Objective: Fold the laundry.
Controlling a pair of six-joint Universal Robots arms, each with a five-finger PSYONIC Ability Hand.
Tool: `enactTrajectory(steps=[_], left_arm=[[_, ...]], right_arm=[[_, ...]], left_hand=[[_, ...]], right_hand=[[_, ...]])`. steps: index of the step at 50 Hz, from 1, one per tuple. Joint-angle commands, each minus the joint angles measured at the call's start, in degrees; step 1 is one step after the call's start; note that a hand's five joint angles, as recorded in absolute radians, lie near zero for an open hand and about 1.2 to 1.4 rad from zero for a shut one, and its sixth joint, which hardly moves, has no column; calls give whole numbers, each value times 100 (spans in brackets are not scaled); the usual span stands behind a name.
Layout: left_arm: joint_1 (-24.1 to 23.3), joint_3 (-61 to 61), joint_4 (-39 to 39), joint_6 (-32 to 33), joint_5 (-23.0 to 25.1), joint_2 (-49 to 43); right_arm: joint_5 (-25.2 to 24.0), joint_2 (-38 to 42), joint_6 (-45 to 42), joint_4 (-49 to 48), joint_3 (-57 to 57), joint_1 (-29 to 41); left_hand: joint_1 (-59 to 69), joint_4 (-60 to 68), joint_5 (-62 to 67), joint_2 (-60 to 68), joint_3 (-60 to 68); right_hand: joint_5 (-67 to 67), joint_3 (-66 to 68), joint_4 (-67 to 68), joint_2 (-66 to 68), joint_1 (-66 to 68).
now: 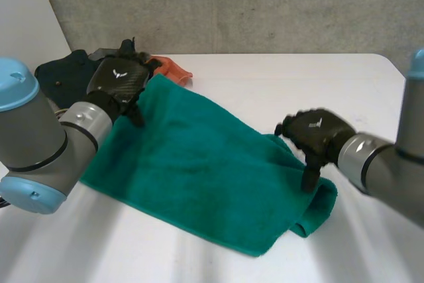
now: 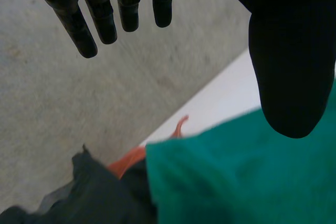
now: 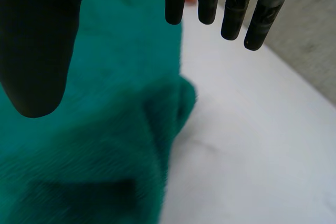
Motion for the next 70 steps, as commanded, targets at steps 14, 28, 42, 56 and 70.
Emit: enactTrajectory(steps=[14, 28, 42, 56, 70], left_arm=[[563, -864, -451, 688, 833, -49], [775, -1709, -442, 653, 1053, 672], [740, -2210, -407, 662, 1053, 769], [739, -2307, 58, 837, 1018, 655], [678, -1973, 252, 1646, 965, -434]], right_arm=[[631, 307, -53, -1773, 1516, 345], [929, 1132, -1299, -2071, 279, 46], [921, 2732, -2109, -2599, -1938, -85], [965, 2707, -2232, -3408, -1824, -165], [938, 1538, -2004, -3267, -365, -165]], left_hand=[[463, 464, 409, 467, 416], [396, 397, 341, 399, 349], [581, 582, 526, 584, 533], [682, 683, 627, 685, 634], [749, 750, 695, 753, 702]], right_hand=[[2262, 2403, 2302, 2351, 2484], [6636, 6777, 6677, 6725, 6858], [6636, 6777, 6677, 6725, 6858], [-364, -223, -323, -275, -142], [-364, -223, -323, -275, -142]])
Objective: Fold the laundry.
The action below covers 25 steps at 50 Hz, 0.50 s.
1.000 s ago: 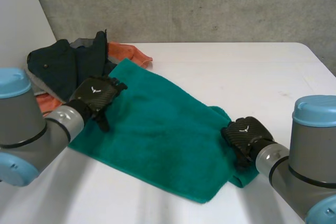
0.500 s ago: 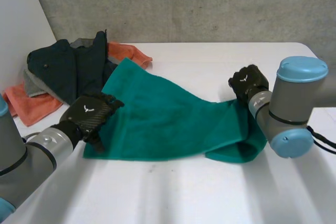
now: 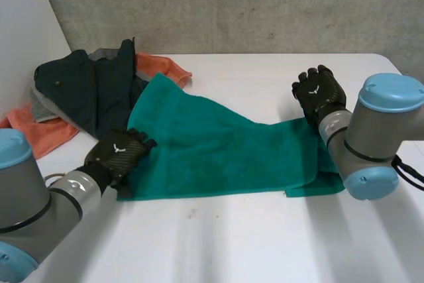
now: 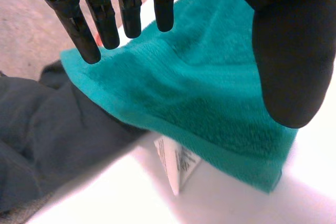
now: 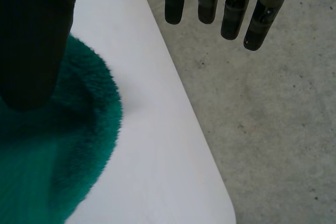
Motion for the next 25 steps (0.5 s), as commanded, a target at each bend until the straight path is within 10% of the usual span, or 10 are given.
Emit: enactTrajectory(steps=[1, 25], left_arm=[[-61, 227, -21, 258, -23, -521], [-87, 587, -3, 284, -40, -925]], right_arm=[[-18, -515, 109, 26, 690, -10], [-53, -700, 118, -53, 1412, -151]], left_hand=[[457, 358, 345, 360, 371], [794, 694, 681, 696, 707]], right_hand=[[-372, -213, -333, -250, -150], [-372, -213, -333, -250, -150]])
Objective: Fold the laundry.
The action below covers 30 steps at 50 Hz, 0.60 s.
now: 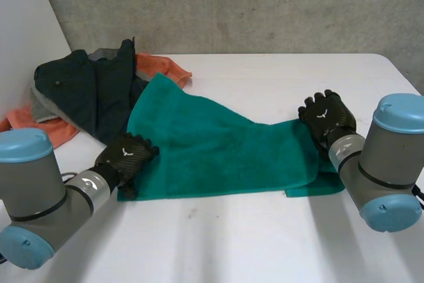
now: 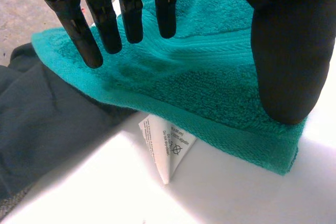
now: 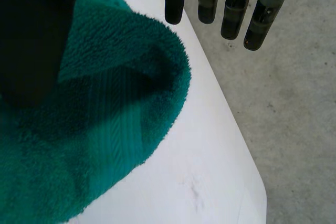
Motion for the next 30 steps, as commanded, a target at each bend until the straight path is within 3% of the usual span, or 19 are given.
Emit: enactTrajectory(steps=[1, 5, 13, 26, 30], left_arm=[[-9, 77, 7, 8, 1, -138], [-9, 112, 25, 8, 1, -173], [-9, 226, 51, -1, 1, -217], [-18, 314, 51, -10, 1, -419], [-36, 332, 60, -54, -131, -393]], right_arm=[[4, 3, 3, -22, 56, -12], [4, 3, 3, -22, 73, -12], [4, -5, 3, -31, 117, -3], [13, -5, 3, -31, 214, -3], [39, -32, 12, -31, 232, -21]], left_hand=[[448, 423, 408, 427, 441], [784, 758, 744, 763, 776], [3356, 3330, 3316, 3335, 3348], [6061, 6036, 6021, 6040, 6054], [6132, 6106, 6092, 6111, 6124]], right_hand=[[-372, -213, -333, -250, -150], [-372, -213, -333, -250, -150], [-372, -213, -333, -250, -150], [-372, -213, -333, -250, -150], [-372, -213, -333, -250, -150]])
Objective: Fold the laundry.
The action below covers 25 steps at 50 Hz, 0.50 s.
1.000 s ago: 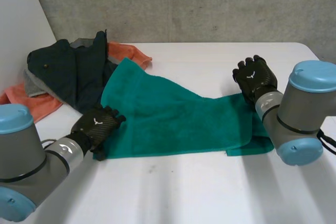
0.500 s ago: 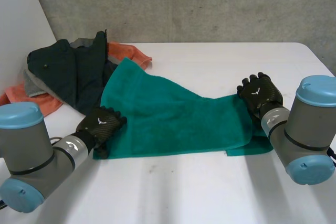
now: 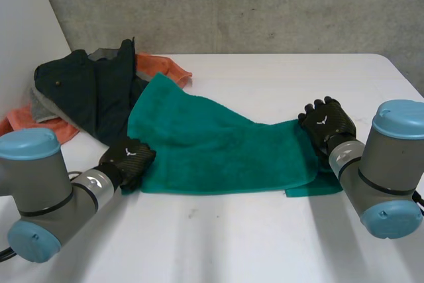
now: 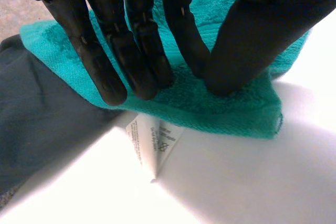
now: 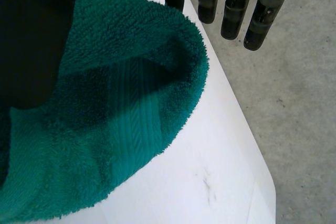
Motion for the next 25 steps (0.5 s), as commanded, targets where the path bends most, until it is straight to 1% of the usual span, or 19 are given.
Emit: enactTrajectory(steps=[1, 4, 12, 13, 14, 15, 18, 25], left_arm=[[-18, 45, 8, -56, -182, 17], [-18, 45, 8, -73, -331, 113], [-97, -157, -62, -152, -323, 456], [-105, -174, -62, -161, -323, 474], [-123, -218, -71, -170, -323, 483], [-140, -262, -80, -170, -314, 483], [-211, -289, -71, -152, -305, 430], [-202, -289, -80, -135, -305, 404]], right_arm=[[28, -52, 26, 9, 45, -16], [36, -254, 140, 70, 37, -43], [19, -465, 422, 88, 107, -165], [10, -492, 439, 88, 142, -209], [10, -500, 448, 88, 159, -244], [10, -509, 448, 88, 177, -262], [1, -509, 439, 88, 212, -297], [1, -509, 439, 88, 221, -289]], left_hand=[[1491, 1286, 1436, 1313, 1343], [1491, 1286, 1436, 1313, 1343], [1491, 1286, 1436, 1313, 1343], [578, 373, 522, 399, 429], [-2213, -2418, -2268, -2391, -2361], [-2907, -3112, -2962, -3085, -3055], [-2813, -3018, -2868, -2991, -2961], [-2813, -3018, -2868, -2991, -2961]], right_hand=[[-372, -215, -333, -250, -150], [-372, -215, -333, -250, -150], [-372, -215, -333, -250, -150], [-372, -215, -333, -250, -150], [-372, -215, -333, -250, -150], [-372, -215, -333, -250, -150], [-372, -215, -333, -250, -150], [-372, -215, -333, -250, -150]])
